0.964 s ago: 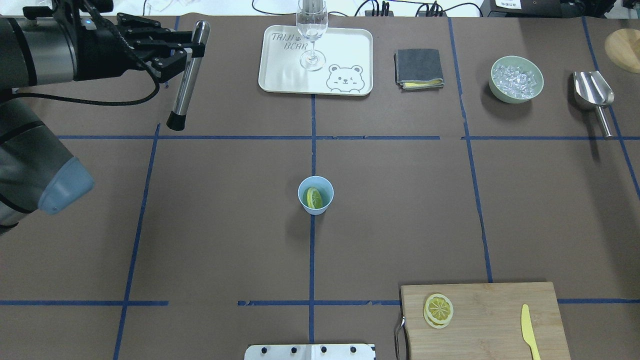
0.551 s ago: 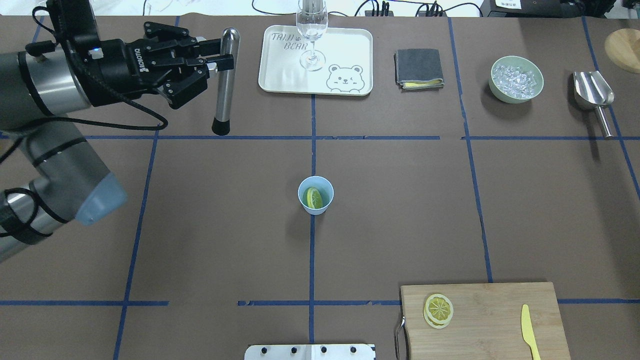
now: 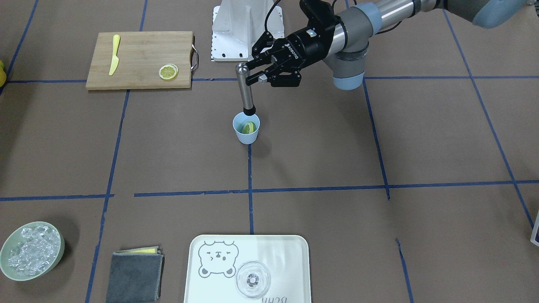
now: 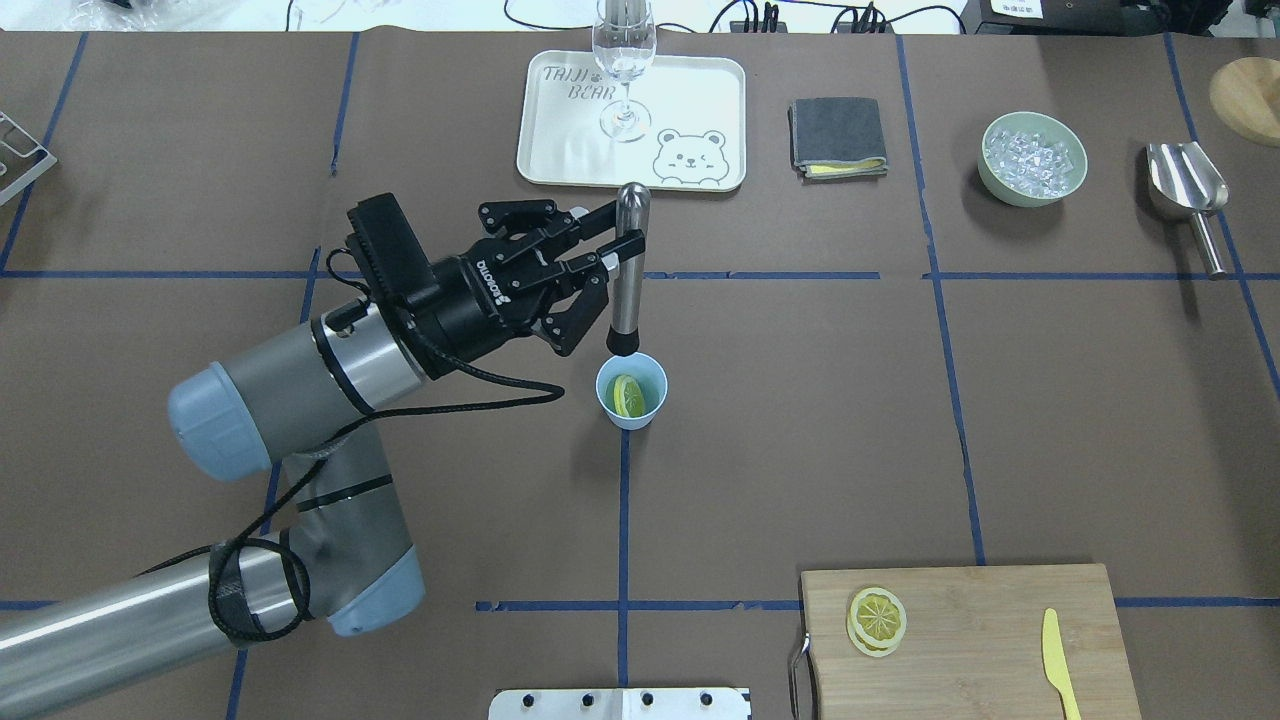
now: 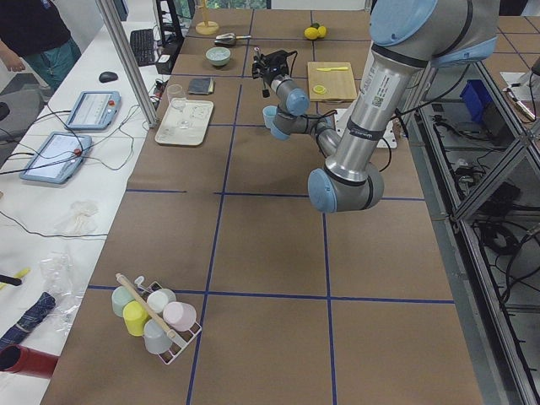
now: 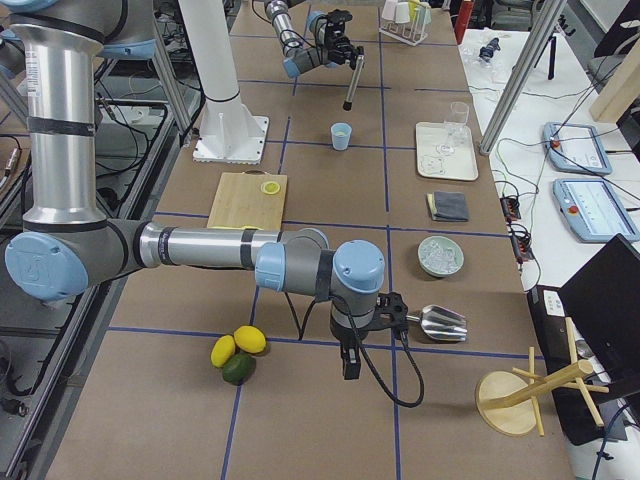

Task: Squeeze lemon into cup
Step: 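Push the muddler down into the cup to press the lemon slice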

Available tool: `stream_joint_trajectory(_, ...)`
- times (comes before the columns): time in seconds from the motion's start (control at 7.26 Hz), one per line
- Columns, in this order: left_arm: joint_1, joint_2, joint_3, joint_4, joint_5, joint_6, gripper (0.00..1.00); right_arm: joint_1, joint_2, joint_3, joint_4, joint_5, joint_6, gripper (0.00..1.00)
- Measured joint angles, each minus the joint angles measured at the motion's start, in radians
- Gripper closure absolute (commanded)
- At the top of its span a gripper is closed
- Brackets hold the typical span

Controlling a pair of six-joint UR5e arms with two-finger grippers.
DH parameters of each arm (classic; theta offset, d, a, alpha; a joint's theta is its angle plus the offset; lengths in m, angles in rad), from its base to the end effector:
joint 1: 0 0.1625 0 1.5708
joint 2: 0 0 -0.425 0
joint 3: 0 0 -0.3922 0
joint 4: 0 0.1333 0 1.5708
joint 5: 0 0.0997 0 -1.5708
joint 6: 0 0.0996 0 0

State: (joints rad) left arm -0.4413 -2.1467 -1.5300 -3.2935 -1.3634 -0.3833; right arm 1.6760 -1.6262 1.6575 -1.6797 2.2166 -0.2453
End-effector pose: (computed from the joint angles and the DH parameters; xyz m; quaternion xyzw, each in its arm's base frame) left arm 0.4596 -0.3872 0.1801 0.6843 0.5849 0.0679 0.4302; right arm 0.1214 -0.4515 0.6616 0.0191 -0.3186 -0.0540 0.9461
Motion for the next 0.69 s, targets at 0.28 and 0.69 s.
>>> stream_joint_trajectory(0.28,0.045,-0.027,0.065,-0.003,0.078,0.025,1.0,0.012,-0.01,-0.001,0.0,0.0,0.0,0.0)
stream_joint_trajectory(0.69,0.07,-0.042,0.117,-0.002,0.106,0.057,1.0,0.023,-0.022,-0.001,0.0,0.0,-0.001,0.0)
